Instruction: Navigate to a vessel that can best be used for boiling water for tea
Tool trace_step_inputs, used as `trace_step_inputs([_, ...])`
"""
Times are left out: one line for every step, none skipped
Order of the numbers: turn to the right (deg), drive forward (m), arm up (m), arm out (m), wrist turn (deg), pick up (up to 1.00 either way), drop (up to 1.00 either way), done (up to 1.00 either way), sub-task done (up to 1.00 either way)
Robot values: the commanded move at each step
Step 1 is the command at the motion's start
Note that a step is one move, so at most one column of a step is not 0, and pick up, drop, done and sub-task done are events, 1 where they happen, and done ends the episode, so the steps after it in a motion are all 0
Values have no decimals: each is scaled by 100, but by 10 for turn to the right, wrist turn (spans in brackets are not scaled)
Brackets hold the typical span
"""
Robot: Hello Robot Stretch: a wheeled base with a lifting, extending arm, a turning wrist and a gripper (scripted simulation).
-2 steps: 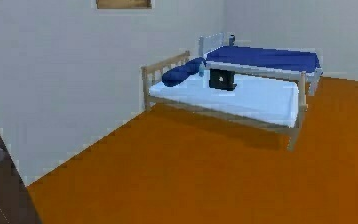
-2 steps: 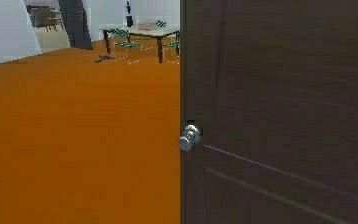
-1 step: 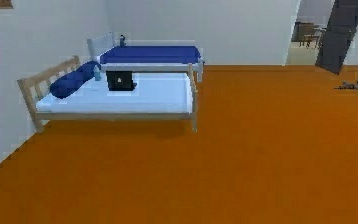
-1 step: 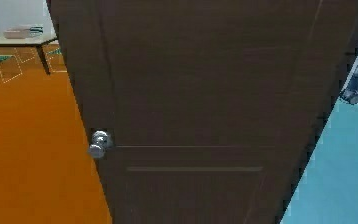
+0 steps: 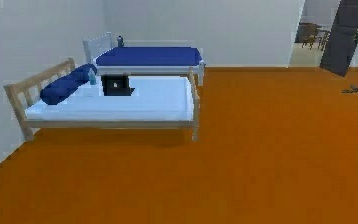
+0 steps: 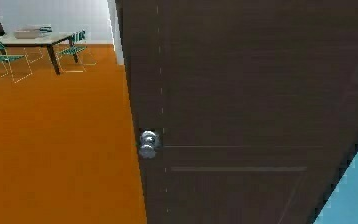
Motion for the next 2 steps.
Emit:
trace_step_inputs([150, 0, 0, 0, 0, 0, 0, 0, 0])
trace_step_inputs([0, 40, 0, 0, 0, 0, 0, 0, 0])
